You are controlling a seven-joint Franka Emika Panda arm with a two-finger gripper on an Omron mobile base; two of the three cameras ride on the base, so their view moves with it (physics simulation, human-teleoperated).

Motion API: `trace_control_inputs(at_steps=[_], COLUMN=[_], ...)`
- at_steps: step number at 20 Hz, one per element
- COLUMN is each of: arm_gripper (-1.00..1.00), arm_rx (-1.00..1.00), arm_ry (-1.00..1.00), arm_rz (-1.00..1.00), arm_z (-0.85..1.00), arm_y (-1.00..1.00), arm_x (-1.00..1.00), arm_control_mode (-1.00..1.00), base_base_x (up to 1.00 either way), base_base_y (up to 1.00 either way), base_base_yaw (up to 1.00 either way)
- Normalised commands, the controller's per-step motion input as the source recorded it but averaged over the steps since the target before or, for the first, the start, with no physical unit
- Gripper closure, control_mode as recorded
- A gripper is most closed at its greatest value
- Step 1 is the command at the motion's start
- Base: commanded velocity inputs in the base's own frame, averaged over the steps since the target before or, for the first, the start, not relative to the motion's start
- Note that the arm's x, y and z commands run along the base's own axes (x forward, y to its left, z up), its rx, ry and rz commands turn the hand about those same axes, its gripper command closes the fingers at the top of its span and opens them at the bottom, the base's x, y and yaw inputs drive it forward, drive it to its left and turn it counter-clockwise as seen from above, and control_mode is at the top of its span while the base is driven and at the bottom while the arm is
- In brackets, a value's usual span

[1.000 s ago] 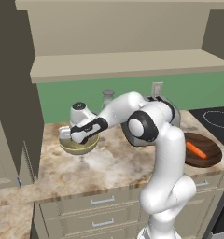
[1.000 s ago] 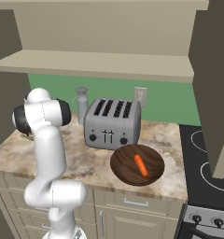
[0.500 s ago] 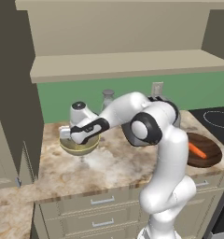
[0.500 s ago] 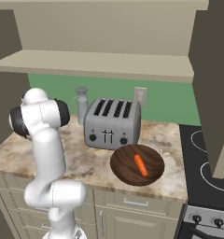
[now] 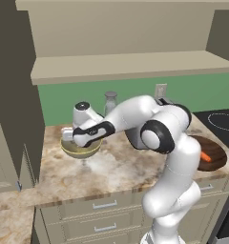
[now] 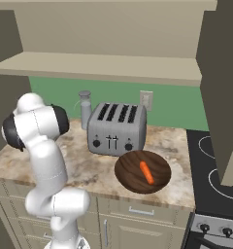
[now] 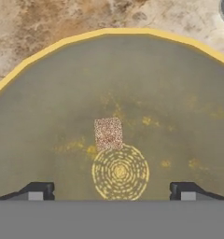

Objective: Pick both bowls and place them on the counter. Then place the carrot in one bowl and place the sugar cube in the other bowl.

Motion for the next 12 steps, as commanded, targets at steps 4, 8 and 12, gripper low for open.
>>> trace_control_inputs(at_steps=[4,8,12], arm_gripper=[-1.00,-1.00,-1.00], arm_rx=[0.04,0.06,0.08], arm_ry=[0.00,0.00,0.00], arm_rz=[-0.01,0.00,0.00], arm_z=[0.12,0.14,0.27], arm_y=[-0.29,-0.24,-0.20], arm_x=[-0.42,-0.45,-0.47], arm_control_mode=[-1.00,-1.00,-1.00], base_base_x=[0.00,0.00,0.00], base_base_y=[0.00,0.00,0.00], base_base_yaw=[0.00,0.00,0.00])
